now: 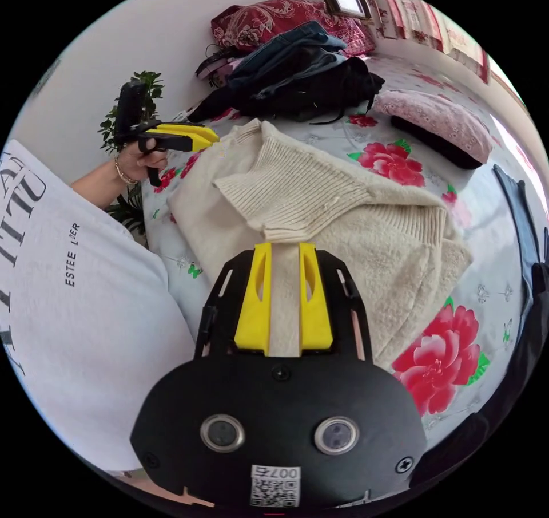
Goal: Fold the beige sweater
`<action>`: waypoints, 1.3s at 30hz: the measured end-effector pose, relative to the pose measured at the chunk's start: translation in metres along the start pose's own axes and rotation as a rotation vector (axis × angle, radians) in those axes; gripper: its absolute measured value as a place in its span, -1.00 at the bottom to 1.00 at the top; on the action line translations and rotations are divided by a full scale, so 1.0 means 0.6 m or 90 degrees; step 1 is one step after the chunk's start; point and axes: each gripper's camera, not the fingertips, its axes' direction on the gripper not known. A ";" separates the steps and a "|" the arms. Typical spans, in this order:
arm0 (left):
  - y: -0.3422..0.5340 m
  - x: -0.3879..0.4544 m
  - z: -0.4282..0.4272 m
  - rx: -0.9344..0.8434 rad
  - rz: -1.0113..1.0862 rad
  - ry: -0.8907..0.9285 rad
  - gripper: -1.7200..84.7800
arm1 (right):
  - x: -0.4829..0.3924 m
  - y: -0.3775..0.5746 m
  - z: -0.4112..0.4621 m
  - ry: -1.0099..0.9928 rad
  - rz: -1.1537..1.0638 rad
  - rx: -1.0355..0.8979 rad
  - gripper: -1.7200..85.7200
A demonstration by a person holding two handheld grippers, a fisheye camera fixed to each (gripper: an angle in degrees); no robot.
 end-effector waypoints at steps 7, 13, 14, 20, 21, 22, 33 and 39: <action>-0.056 0.063 0.046 0.007 -0.005 -0.008 -0.79 | 0.060 0.114 -0.080 0.046 0.215 0.087 -0.75; -0.041 0.076 0.205 -0.119 -0.053 -0.059 -0.79 | 0.173 0.286 -0.114 0.003 0.557 0.169 -0.71; -0.043 0.076 0.206 -0.120 -0.055 -0.059 -0.79 | 0.182 0.308 -0.106 -0.030 0.578 0.163 -0.71; -0.071 0.087 0.209 -0.157 -0.036 -0.077 -0.80 | 0.204 0.339 -0.081 -0.138 0.616 0.175 -0.77; -0.074 0.090 0.209 -0.160 -0.034 -0.082 -0.80 | 0.210 0.339 -0.082 -0.164 0.621 0.177 -0.77; -0.077 0.093 0.210 -0.164 -0.035 -0.092 -0.80 | 0.219 0.339 -0.092 -0.203 0.626 0.198 -0.79; -0.054 0.067 0.174 -0.061 -0.107 -0.100 -0.85 | -0.030 -0.041 -0.265 -0.281 0.002 0.211 -0.85; 0.117 -0.021 0.073 -0.008 -0.354 0.053 -0.87 | -0.230 -0.175 -0.064 -0.388 -0.213 0.041 -0.83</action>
